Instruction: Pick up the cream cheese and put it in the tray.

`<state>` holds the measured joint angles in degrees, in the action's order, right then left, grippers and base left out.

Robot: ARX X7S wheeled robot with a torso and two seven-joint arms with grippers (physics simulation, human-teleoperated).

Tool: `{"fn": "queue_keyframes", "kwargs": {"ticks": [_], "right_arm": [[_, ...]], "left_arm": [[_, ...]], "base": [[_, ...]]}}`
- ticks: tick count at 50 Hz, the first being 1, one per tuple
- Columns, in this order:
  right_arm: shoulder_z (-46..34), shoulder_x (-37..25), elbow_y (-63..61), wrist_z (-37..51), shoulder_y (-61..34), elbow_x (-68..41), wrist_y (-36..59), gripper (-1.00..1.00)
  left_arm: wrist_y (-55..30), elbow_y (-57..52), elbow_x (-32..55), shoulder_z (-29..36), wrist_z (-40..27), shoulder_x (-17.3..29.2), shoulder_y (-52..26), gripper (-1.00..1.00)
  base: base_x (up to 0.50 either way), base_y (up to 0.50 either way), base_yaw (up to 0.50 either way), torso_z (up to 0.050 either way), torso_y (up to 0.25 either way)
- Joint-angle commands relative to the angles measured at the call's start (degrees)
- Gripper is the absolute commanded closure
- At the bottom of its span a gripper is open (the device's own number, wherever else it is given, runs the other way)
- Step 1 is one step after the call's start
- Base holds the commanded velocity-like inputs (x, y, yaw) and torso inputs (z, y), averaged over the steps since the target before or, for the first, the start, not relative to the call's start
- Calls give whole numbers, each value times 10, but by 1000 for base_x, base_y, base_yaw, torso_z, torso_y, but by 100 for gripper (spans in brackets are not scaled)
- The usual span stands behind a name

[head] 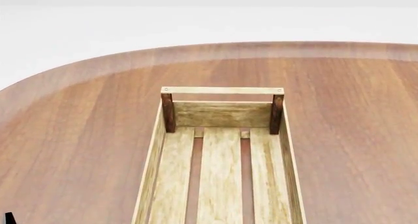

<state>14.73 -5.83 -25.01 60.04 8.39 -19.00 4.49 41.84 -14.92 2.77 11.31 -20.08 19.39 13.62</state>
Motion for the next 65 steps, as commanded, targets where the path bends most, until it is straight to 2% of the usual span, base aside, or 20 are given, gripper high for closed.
{"fn": "queue_keyframes", "kwargs": {"ticks": [1,20,36,65], "right_arm": [[-4,5,-12,79,-17,17,76,-100],[-2,5,-18,171,-37,39,169,-100],[2,1,11,148,-44,-16,186,-100],[15,-12,48,150,-57,-39,176,-100]], "left_arm": [[1,-1,1,1,-2,2,1,-100],[2,5,-2,3,-5,3,-4,-100],[-1,7,3,7,-5,6,-6,-100],[1,6,-5,7,-14,6,-6,-100]], "base": [[0,0,0,0,0],[0,0,0,0,0],[0,0,0,0,0],[0,0,0,0,0]]}}
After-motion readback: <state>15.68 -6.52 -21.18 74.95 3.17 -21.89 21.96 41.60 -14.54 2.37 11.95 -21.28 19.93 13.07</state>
